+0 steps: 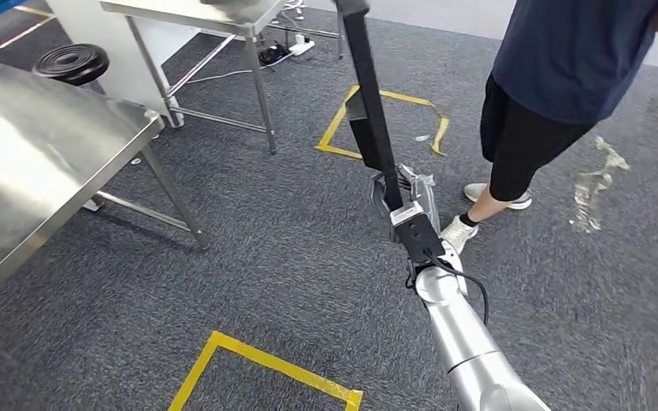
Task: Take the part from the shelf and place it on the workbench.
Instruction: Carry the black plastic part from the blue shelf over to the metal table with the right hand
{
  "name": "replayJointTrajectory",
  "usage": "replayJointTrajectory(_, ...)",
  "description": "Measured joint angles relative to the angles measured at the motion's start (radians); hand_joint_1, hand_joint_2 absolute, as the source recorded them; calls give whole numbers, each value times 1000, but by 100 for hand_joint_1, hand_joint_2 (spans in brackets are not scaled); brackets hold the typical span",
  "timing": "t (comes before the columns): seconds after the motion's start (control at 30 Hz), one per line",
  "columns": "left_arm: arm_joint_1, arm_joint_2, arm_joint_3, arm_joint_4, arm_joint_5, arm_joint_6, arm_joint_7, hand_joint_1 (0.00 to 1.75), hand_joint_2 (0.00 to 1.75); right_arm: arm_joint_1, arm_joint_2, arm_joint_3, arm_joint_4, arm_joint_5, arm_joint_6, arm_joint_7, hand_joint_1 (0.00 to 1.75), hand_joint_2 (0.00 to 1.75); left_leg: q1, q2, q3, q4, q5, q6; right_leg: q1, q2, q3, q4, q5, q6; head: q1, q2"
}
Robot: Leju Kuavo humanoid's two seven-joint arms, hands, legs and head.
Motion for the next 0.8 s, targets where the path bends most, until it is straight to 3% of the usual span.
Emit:
replayJointTrajectory(0.03, 0, 0, 0, 0, 0, 0, 0, 0, 175, 1, 0, 1, 2, 0, 0, 0, 175, 175, 0, 8, 29, -49, 26, 3, 1, -13, 1, 0, -1, 0, 0, 0)
replayJointTrajectory(0.1, -1, 1, -1, 0, -2, 0, 0, 0, 175, 0, 0, 1, 3, 0, -1, 0, 175, 175, -6, 51, 107, -183, 74, 13, 7, -34, 3, 1, -4, 2, -2, 0)
replayJointTrajectory(0.17, -4, 2, -2, 0, -3, 0, 0, 0, 175, -1, -1, 1, 4, 0, -1, 0, 175, 175, -16, 77, 142, -249, 86, 26, 14, -53, 5, 1, -8, 9, 0, 0)
replayJointTrajectory(0.23, -5, 2, -2, 0, -4, 0, 1, 0, 175, -2, 0, 2, 4, 1, -2, 0, 175, 175, -20, 55, 140, -255, 87, 38, 15, -73, 9, -1, -11, 20, 3, 0)
replayJointTrajectory(0.27, -4, 2, -3, 0, -5, 0, 1, 0, 175, -2, 0, 2, 5, 1, -2, 0, 175, 175, -19, 42, 142, -260, 90, 44, 13, -64, 9, 2, -15, 26, 3, 0)
replayJointTrajectory(0.33, -6, 2, -4, 0, -5, -1, 1, 0, 175, -2, -1, 2, 5, 1, -2, 0, 175, 175, -11, 18, 149, -269, 98, 56, 9, -7, -12, 52, -43, 30, 4, 0)
replayJointTrajectory(0.4, -10, 0, -5, 0, -7, -2, 0, 0, 175, 6, -8, 3, 6, 1, -3, -1, 175, 175, -7, -10, 149, -271, 102, 62, 3, 48, -73, 179, -95, 26, 6, 0)
replayJointTrajectory(0.47, -10, -3, -6, 0, -9, -2, 1, 0, 175, 17, -17, 5, 7, 1, -3, -1, 175, 175, -5, -44, 149, -271, 103, 62, 1, 58, -126, 282, -123, 31, 8, 0)
replayJointTrajectory(0.5, -9, -4, -6, 0, -9, -2, 1, 0, 175, 22, -19, 5, 8, 1, -3, 0, 175, 175, -4, -61, 149, -270, 103, 62, -1, 59, -131, 282, -116, 38, 8, 0)
replayJointTrajectory(0.57, -8, -4, -6, 0, -10, -2, 2, 0, 175, 23, -22, 7, 8, 3, -1, 0, 175, 175, -1, -92, 149, -268, 103, 58, -7, 74, -87, 174, -62, 59, 8, 0)
replayJointTrajectory(0.6, -9, -4, -7, 0, -10, -2, 2, 0, 175, 23, -23, 9, 8, 5, 0, 0, 175, 175, -1, -106, 148, -265, 103, 53, -11, 97, -56, 101, -34, 68, 9, 0)
replayJointTrajectory(0.63, -9, -4, -7, 0, -10, -2, 2, 0, 175, 22, -24, 11, 8, 6, 1, 0, 175, 175, -2, -118, 145, -263, 102, 47, -15, 115, -30, 45, -13, 70, 10, 0)
replayJointTrajectory(0.7, -8, -4, -8, 0, -10, -2, 2, 0, 175, 23, -24, 16, 9, 8, 3, 1, 175, 175, -2, -139, 137, -261, 104, 34, -14, 130, -10, 4, 0, 59, 10, 0)
replayJointTrajectory(0.73, -7, -4, -8, 0, -10, -2, 2, 0, 175, 23, -23, 20, 9, 9, 4, 2, 175, 175, 0, -148, 134, -263, 107, 27, -12, 118, -9, 5, 2, 49, 10, 0)
replayJointTrajectory(0.77, -4, -4, -9, 0, -10, -2, 1, 0, 175, 21, -21, 24, 10, 11, 6, 2, 175, 175, 1, -144, 131, -263, 107, 22, -13, 108, -8, 4, 3, 41, 10, 0)
replayJointTrajectory(0.8, -2, -4, -9, 0, -10, -2, 1, 0, 175, 20, -19, 28, 10, 13, 9, 3, 175, 175, -1, -120, 125, -253, 100, 17, -14, 98, -7, 2, 5, 33, 7, 0)
